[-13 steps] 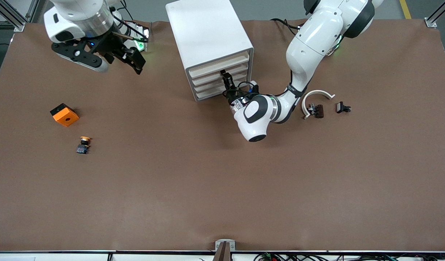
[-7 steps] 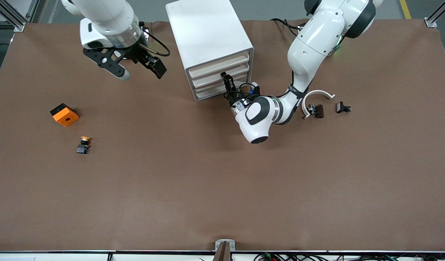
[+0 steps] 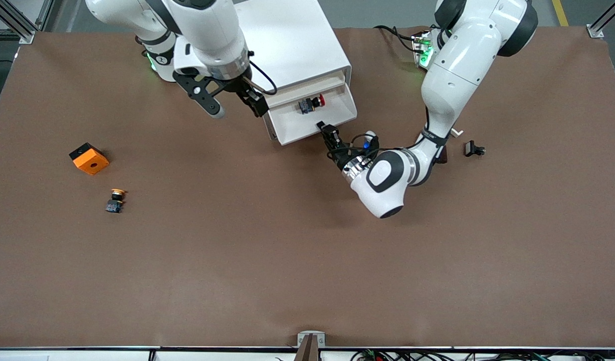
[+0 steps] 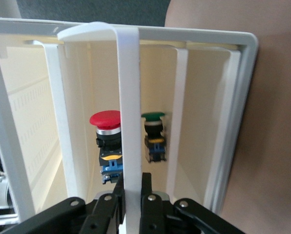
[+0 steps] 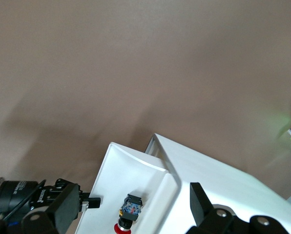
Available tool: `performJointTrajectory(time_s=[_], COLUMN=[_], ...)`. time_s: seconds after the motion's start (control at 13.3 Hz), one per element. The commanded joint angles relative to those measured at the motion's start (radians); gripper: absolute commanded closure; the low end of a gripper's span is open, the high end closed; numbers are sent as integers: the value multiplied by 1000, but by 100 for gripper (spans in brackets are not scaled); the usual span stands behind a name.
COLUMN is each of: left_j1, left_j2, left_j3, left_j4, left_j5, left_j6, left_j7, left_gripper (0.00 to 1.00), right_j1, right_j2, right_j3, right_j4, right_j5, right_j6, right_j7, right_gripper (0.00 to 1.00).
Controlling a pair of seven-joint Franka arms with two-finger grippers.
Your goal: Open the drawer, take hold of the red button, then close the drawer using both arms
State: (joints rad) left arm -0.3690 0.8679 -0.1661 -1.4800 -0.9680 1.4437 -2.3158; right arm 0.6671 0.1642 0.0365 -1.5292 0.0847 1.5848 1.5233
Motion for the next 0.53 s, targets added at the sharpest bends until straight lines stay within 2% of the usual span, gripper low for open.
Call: performJointTrajectory(time_s=[0.0,0.08,0.15,0.23,0.3,0.38,0.45], left_j1=[24,24,27,27,27,25,24], left_j2=[16,16,14,13,13,10,5], left_j3=[23,29,34,45,46,49,48], left_j4=[46,49,49,52,67,87,110], left_j5=[-20,-18,-18,-20,-18,6,49], left_j6=[9,15,32,35,35,34,32], left_j7=[4,7,15,19,22,32,36], left_gripper=[97,96,90,65,11,0,0], right_j1=[43,51,67,81,84,104,138], right_j2=[66,81,93,107,119,130,146], right_j3=[-9,-7,-9,-9,-9,-7,-9], right_j4=[30,38,38,38,38,38,38], right_j5=[12,15,23,33,50,56,53], right_j6=[18,36,52,72,101,133,170], right_j7=[93,94,95,98,98,95,98], right_gripper=[0,0,0,0,0,0,0])
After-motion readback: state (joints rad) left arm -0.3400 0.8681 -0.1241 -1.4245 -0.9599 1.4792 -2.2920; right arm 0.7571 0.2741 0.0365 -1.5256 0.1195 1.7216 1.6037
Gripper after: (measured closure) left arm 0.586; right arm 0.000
